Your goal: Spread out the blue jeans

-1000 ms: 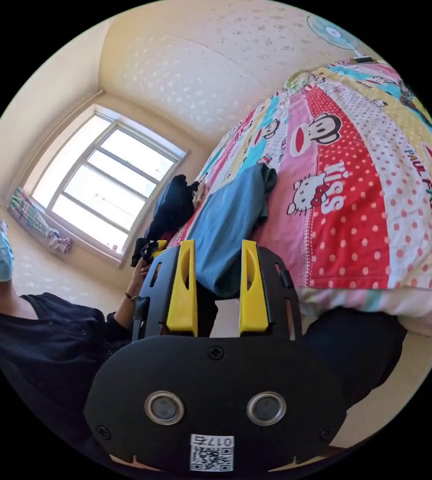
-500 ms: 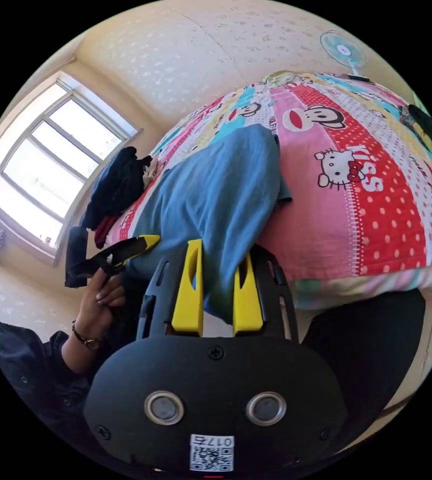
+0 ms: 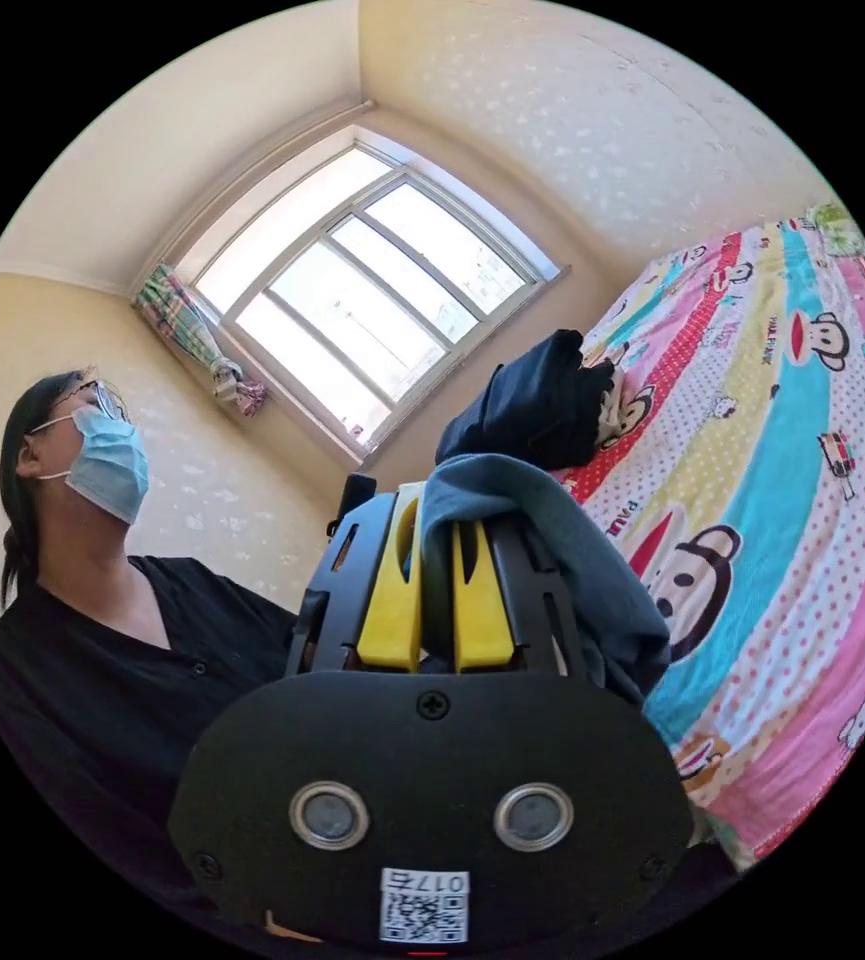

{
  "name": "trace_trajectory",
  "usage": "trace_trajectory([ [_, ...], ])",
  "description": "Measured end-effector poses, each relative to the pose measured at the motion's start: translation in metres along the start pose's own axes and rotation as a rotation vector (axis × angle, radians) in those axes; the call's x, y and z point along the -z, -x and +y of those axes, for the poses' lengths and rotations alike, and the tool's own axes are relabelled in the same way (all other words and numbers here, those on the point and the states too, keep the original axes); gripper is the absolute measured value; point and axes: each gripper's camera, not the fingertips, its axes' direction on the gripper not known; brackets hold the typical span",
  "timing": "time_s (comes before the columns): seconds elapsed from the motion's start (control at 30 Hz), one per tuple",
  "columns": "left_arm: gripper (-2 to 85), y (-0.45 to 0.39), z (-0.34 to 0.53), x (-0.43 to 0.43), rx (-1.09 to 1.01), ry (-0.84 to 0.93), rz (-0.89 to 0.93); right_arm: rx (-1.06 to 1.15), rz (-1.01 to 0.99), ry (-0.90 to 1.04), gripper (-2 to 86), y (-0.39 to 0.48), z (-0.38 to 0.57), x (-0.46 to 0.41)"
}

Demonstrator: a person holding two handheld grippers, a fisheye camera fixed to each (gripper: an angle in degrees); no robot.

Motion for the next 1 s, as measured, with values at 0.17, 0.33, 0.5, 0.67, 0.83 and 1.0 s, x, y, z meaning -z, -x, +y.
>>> trace_trajectory([
  [0.17, 8.4, -0.039, -0.087, 0.113, -0.197, -0.24, -0.117, 0.298, -0.1, -0.017, 0.4, 0.055, -0.145, -0.067],
  [0.33, 10.1, -0.036, -0.172, 0.2, -0.3, -0.389, -0.374, 0.512, 0.022, -0.024, 4.1, 0.086, -0.261, -0.145],
  [0.5, 14.3, 0.13, -0.129, 0.217, 0.147, -0.327, -0.541, 0.156, 0.082, 0.145, 8.6, -0.024, -0.258, -0.225],
  [0.67, 12.4, 0.26, 0.014, 0.153, 0.443, -0.106, -0.355, -0.222, 0.089, 0.258, 9.1, -0.153, -0.081, -0.204],
  [0.83, 11.7, 0.267, 0.082, 0.107, 0.513, -0.074, -0.333, -0.402, 0.14, 0.151, 7.9, -0.169, 0.032, -0.084],
  [1.0, 11.2, 0.212, 0.036, 0.013, 0.226, 0.14, -0.475, -0.435, 0.44, 0.093, 8.6, -0.123, 0.071, 0.055],
])
